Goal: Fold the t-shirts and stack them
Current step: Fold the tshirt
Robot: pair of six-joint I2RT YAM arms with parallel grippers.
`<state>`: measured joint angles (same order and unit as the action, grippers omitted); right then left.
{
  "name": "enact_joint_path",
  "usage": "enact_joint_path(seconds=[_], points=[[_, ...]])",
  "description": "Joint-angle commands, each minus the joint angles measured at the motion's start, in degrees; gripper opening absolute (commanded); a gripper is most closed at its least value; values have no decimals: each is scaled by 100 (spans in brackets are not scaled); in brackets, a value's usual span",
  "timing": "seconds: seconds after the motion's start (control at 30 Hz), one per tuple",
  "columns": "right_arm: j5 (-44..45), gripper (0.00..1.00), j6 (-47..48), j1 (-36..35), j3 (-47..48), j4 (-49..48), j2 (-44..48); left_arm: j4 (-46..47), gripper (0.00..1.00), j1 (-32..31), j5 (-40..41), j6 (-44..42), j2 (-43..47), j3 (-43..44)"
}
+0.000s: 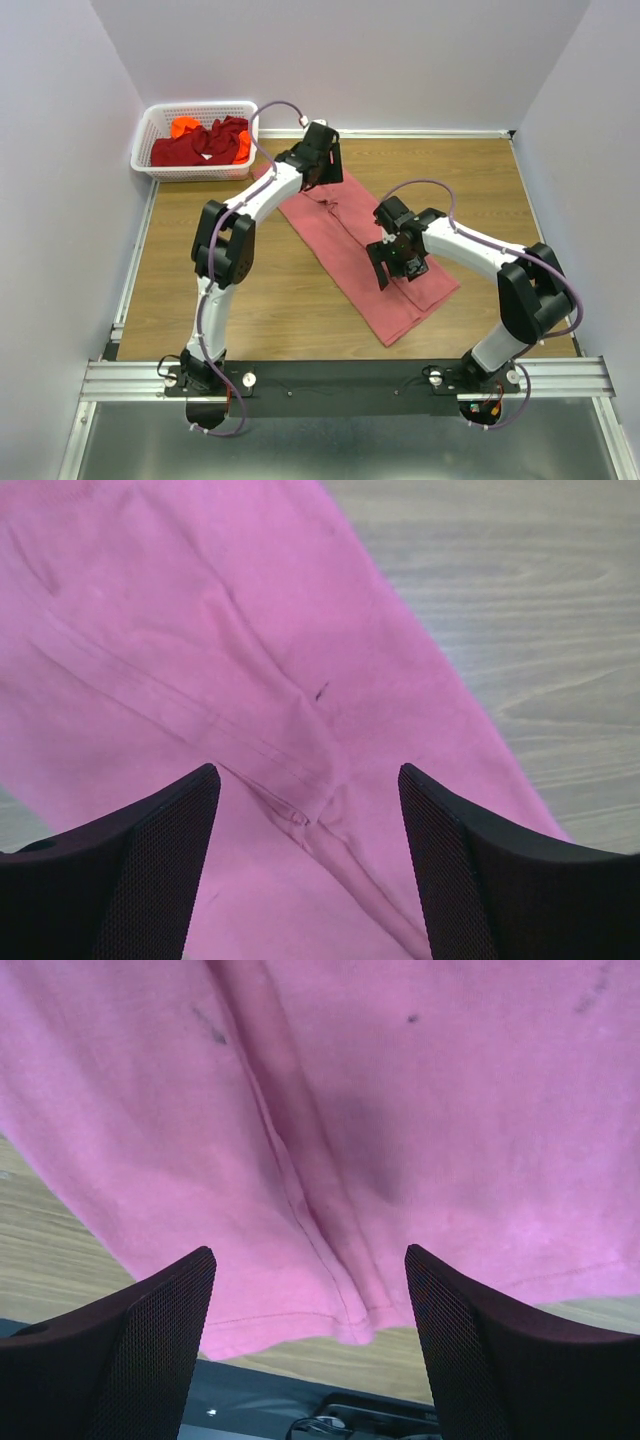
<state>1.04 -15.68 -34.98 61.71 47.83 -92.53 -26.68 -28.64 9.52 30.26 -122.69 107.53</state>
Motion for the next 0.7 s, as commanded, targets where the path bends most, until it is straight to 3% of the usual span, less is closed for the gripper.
enact_joint_path(seconds=[0.0, 0.17, 0.37, 0.67], points=[[-560, 84, 136, 79, -142, -380, -186, -127, 79, -62, 235, 217, -474, 75], [-728, 84, 109, 70, -317, -424, -265, -478, 75, -62, 401, 278, -896, 462], [-842, 84, 92, 70, -344, -433, -371, -426, 75, -62, 463, 358, -1010, 234], [-1492, 84, -66, 36, -555, -573, -415, -769, 75, -62, 42, 147, -1932, 1059]])
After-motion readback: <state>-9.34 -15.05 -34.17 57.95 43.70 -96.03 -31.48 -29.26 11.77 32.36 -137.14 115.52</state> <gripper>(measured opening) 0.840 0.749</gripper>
